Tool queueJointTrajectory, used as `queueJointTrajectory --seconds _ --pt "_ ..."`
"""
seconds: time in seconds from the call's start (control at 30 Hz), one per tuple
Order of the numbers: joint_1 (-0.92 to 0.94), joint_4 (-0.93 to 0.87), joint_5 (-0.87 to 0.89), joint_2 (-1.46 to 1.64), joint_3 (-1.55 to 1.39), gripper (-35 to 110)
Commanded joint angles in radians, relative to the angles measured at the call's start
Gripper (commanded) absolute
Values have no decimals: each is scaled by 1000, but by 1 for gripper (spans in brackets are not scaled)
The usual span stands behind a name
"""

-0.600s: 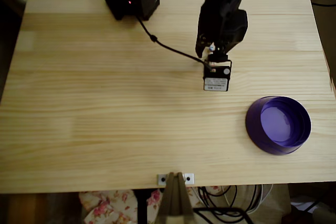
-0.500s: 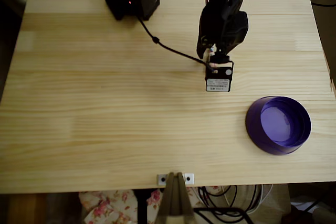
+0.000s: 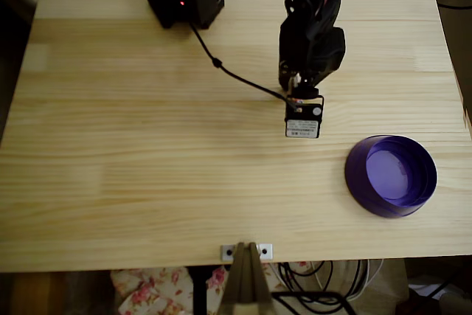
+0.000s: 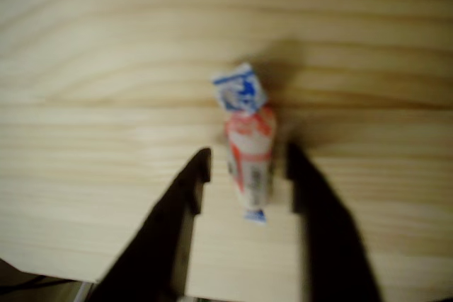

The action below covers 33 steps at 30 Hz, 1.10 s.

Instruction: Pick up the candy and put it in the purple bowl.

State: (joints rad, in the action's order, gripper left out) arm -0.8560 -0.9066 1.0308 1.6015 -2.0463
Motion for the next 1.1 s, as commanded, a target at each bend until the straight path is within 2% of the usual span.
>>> queueJointTrajectory --seconds 0.0,0.2,0.4,0.63,0.77,0.93,1.07 --pt "-6 12 17 3 35 3" --pt "-9 18 29 17 11 0" --pt "-34 -23 23 206 -17 0" --pt "-87 12 -129 468 -9 0" --pt "-89 67 -213 430 57 0" --pt "-77 235 -318 341 87 0" --pt "-58 232 -370 212 215 0"
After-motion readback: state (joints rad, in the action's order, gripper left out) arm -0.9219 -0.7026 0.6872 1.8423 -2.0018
